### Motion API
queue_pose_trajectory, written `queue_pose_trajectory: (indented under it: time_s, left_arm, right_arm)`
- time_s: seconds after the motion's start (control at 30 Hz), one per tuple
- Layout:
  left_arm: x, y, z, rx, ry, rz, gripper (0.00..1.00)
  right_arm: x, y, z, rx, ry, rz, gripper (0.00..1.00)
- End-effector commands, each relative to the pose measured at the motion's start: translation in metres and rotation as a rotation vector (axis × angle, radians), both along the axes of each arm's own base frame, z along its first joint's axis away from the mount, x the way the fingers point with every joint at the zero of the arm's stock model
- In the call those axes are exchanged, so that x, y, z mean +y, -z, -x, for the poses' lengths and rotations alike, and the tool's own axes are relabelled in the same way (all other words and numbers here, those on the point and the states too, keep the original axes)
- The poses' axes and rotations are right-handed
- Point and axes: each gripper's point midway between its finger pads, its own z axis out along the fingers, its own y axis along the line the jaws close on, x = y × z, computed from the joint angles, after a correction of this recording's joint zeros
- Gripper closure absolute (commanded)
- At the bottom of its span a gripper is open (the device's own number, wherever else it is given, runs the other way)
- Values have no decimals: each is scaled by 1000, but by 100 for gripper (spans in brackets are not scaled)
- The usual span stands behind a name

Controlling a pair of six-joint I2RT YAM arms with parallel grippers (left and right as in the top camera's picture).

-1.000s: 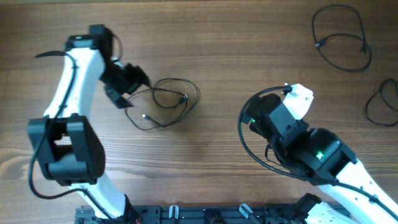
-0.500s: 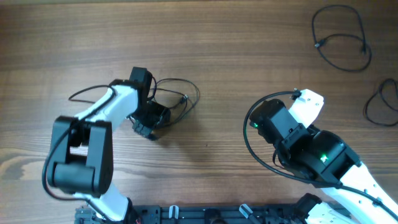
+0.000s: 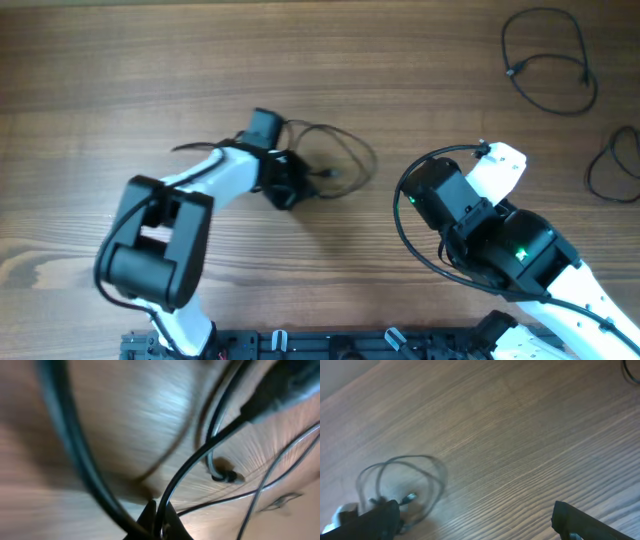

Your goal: Untangle cables

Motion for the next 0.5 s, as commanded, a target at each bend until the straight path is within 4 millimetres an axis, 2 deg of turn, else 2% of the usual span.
queue_pose_trajectory:
  time_s: [0.0,0.03,0.17,0.23,0.27,0.3,0.33,0.37,0.47]
  left_arm:
    - [-30,-2,-13,-192,173,-142,95]
    - [-39,-7,-14,-222,193,-149,90]
    - [-66,-30,-25,-315,256,-125,86]
    - [-70,-40,-30,-327,264,-121,75]
    - [-70,-44,-32,-340,292,-126,66]
    - [-69,-49,-32,-354,333,-137,44]
    - [-66,-56,-32,-357,377,-158,4]
    - [-61,-59,-32,-354,398,-184,0]
    - [-31,-70,-37,-329,408,-358,0]
  right_arm:
    - [-12,-8,-3,-32,79,-39,0]
    - [-13,-6,-3,-21,87,-51,0]
    - [-25,-1,-5,13,137,-83,0]
    - [-32,0,-6,23,166,-96,0]
    - [-34,1,-7,31,165,-98,0]
    - [-35,2,-7,40,149,-90,0]
    - [-36,2,-7,50,119,-67,0]
    - [-36,3,-8,57,97,-47,0]
    - [-30,6,-10,90,-16,17,0]
